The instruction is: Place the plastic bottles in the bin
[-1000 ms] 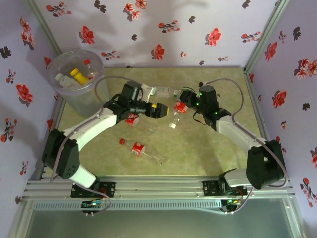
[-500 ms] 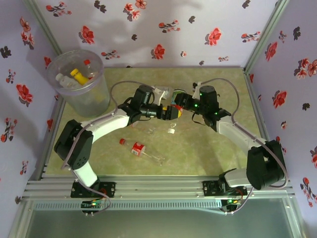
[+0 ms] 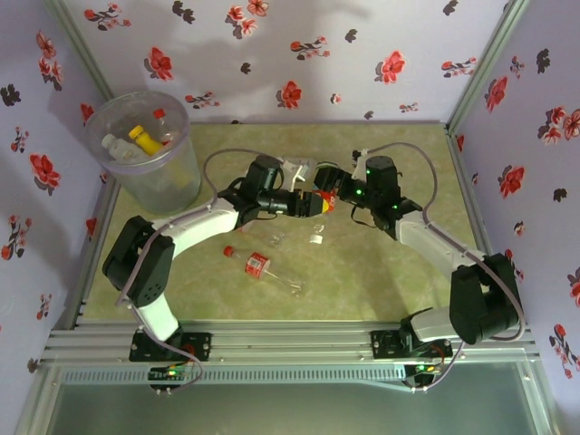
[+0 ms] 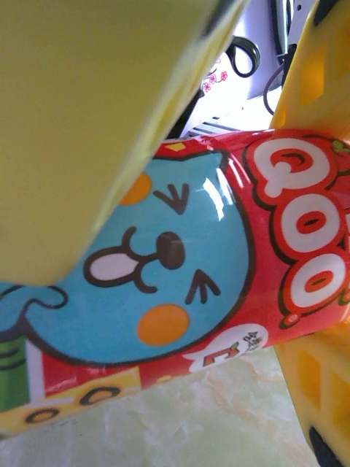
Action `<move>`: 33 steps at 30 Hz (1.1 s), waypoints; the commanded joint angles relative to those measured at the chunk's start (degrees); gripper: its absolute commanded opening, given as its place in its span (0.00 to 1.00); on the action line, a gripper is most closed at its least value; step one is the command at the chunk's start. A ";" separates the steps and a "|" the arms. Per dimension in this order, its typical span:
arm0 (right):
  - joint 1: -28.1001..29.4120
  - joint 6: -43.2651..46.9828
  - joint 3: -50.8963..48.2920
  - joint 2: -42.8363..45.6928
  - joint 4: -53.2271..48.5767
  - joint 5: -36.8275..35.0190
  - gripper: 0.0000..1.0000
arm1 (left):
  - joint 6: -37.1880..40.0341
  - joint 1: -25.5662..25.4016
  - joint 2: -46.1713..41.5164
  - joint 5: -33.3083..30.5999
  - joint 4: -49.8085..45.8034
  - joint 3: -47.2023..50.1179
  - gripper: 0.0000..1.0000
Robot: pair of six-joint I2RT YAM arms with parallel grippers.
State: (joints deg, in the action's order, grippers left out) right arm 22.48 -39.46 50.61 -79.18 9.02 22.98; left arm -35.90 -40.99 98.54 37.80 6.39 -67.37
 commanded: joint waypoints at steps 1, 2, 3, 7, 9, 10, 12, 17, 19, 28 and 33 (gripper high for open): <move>-1.29 0.04 1.12 2.05 -1.30 1.51 0.99 | 0.70 1.06 -1.63 1.49 0.19 -2.21 0.49; -1.85 0.08 1.39 2.46 -2.07 1.74 0.99 | 1.00 1.39 -1.89 1.49 -0.37 -2.36 0.49; -2.75 0.01 1.54 3.20 -2.65 1.96 0.99 | 1.27 1.76 -2.15 1.47 -0.94 -2.49 0.49; -6.53 -0.26 1.44 7.33 -5.58 1.19 0.99 | 4.11 3.65 -3.53 1.15 -5.67 -4.76 0.49; -8.54 -0.45 0.96 9.74 -6.87 0.76 0.99 | 6.95 4.72 -4.26 0.32 -9.84 -7.23 0.49; -9.55 -0.40 0.63 10.92 -7.29 1.03 0.99 | 9.43 5.12 -4.63 -0.65 -13.99 -9.21 0.49; -10.76 -0.14 -0.10 12.71 -8.48 1.20 0.99 | 13.05 6.27 -5.63 -1.82 -19.86 -12.66 0.49; -11.85 1.79 -2.18 15.58 -11.85 0.78 0.99 | 14.90 13.43 -8.29 -2.46 -27.48 -20.87 0.34; -11.85 1.91 -3.32 15.87 -12.27 0.95 0.99 | 17.06 16.80 -9.21 -4.71 -32.56 -25.44 0.31; -11.85 2.38 -7.71 16.55 -12.95 2.15 0.99 | 16.08 37.45 -13.54 -9.26 -37.34 -35.35 0.00; -11.92 3.67 -8.18 16.95 -14.34 1.72 0.99 | 12.00 47.87 -14.16 -16.50 -34.46 -34.14 0.00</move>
State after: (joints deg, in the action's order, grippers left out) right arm 10.96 -37.82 42.94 -63.64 -4.60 24.25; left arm -21.34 3.46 85.10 26.04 -28.34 -101.54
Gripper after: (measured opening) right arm 0.993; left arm 0.470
